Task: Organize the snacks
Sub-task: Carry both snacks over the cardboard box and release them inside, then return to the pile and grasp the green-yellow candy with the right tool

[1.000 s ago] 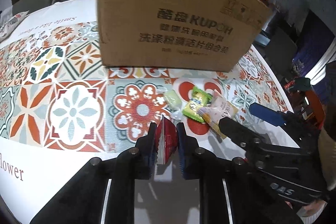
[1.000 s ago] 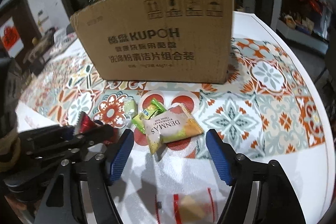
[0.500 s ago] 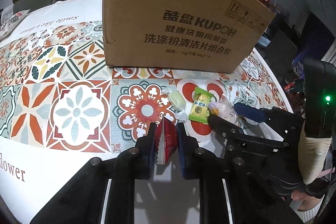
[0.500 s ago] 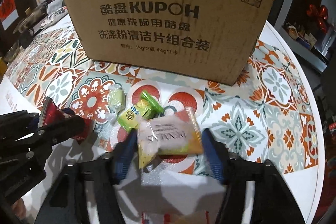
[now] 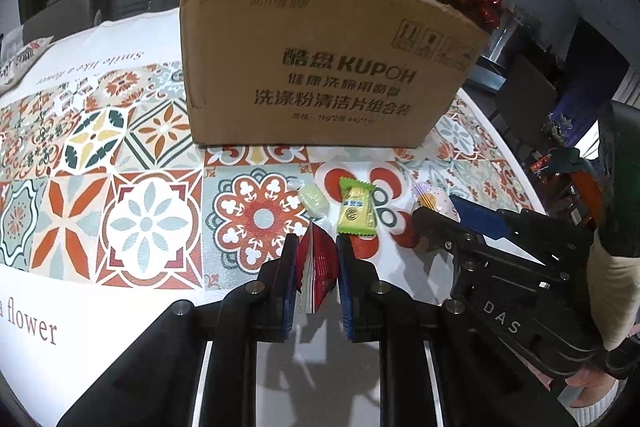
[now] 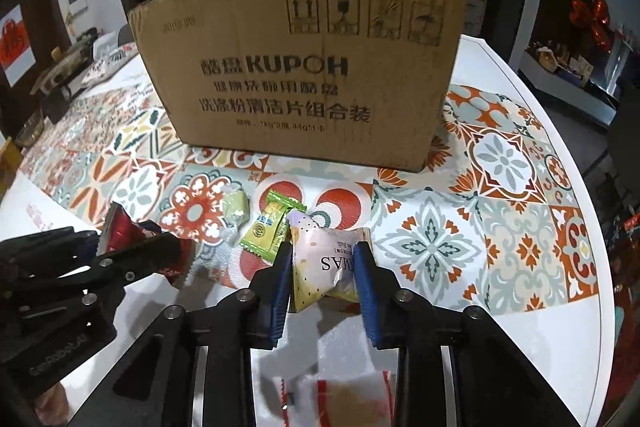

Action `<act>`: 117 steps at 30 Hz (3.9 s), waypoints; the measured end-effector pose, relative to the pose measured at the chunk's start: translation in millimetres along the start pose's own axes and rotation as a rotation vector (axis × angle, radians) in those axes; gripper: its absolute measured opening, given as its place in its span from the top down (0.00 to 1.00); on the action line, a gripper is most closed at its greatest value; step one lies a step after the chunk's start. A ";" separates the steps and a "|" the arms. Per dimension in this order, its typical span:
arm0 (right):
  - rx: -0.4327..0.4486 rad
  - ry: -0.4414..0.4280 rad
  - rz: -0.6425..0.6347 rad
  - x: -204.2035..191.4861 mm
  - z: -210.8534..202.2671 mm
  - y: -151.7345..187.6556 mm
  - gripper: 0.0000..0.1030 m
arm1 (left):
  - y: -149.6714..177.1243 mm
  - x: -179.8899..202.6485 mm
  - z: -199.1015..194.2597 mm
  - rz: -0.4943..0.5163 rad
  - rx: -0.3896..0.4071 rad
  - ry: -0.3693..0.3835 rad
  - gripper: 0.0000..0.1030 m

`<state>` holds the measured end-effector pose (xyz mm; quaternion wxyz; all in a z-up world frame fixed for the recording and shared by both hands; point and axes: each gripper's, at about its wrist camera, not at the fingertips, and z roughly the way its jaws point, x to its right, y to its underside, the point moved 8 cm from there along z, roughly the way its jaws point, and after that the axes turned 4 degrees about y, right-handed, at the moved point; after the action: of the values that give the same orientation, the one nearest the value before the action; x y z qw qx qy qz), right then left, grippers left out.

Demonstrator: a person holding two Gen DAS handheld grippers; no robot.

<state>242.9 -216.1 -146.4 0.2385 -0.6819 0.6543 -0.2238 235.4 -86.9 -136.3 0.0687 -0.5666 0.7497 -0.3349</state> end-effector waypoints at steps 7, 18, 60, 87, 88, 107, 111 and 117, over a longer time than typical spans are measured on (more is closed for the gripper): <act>0.054 -0.012 0.013 -1.4 -26.8 -10.6 0.70 | -9.0 7.4 -17.4 0.021 0.036 0.008 0.82; 0.187 -0.027 0.026 -5.4 -77.5 -47.5 0.70 | -48.2 14.7 -56.7 0.079 0.140 -0.004 0.82; 0.292 0.057 -0.099 15.2 -71.4 -197.1 0.69 | -211.6 7.5 -32.2 0.212 0.223 -0.115 0.70; 0.215 0.012 0.018 3.9 -60.7 -90.2 0.47 | -105.1 -8.9 -51.8 0.189 0.234 -0.173 0.42; 0.204 0.011 0.021 2.3 -57.2 -86.6 0.47 | -100.6 -9.8 -49.1 0.189 0.225 -0.175 0.42; 0.022 -0.023 0.065 -17.3 5.4 -29.3 0.48 | -38.5 -26.8 8.6 0.149 0.068 -0.183 0.43; -0.016 -0.042 0.071 -21.9 17.8 -25.6 0.58 | -32.4 -30.5 16.4 0.144 0.043 -0.180 0.43; -0.073 -0.065 0.099 -25.1 38.0 -21.9 0.67 | -26.4 -33.7 24.2 0.132 0.020 -0.176 0.44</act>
<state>282.5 -189.1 -162.6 0.2456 -0.6638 0.6869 -0.1653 280.0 -70.5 -148.8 0.1618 -0.5425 0.7730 -0.2864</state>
